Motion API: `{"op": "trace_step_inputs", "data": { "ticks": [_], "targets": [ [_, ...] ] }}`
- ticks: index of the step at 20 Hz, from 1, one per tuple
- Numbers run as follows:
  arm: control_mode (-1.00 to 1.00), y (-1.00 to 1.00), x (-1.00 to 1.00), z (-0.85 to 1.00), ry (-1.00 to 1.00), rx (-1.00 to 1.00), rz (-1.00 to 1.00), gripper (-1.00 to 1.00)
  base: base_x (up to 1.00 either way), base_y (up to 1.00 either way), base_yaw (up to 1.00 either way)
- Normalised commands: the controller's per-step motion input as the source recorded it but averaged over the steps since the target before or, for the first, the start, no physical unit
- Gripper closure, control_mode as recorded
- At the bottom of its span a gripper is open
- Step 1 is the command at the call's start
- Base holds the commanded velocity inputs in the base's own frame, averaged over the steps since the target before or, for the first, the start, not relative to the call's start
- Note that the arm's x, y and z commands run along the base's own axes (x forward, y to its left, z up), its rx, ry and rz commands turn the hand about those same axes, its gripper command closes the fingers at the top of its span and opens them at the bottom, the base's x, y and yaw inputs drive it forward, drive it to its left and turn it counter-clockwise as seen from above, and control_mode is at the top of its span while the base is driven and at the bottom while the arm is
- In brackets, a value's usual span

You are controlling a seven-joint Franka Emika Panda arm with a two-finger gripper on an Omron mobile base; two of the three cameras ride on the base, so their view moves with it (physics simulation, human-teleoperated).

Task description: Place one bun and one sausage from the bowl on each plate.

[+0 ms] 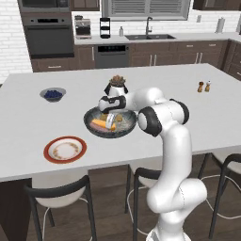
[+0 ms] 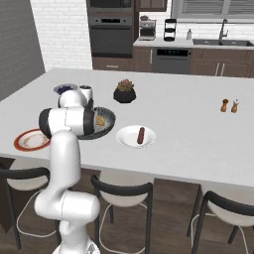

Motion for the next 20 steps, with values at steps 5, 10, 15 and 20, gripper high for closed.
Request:
{"op": "trace_step_inputs", "data": {
  "ticks": [5, 10, 15, 20],
  "targets": [
    [-1.0, 0.0, 0.05, -0.09, -0.05, 0.0, 0.0, -1.0, 0.0, 0.0, 0.0],
    [-1.0, 0.0, 0.24, -0.14, -0.02, 0.0, 0.0, -1.0, 0.0, 0.0, 0.0],
    [-1.0, 0.0, 0.09, -0.46, -0.07, 0.0, 0.0, -1.0, 0.0, 0.0, 0.0],
    [-1.0, 0.0, -0.01, -0.74, -0.04, 0.0, 0.0, -1.0, 0.0, 0.0, 0.0]
  ]
}}
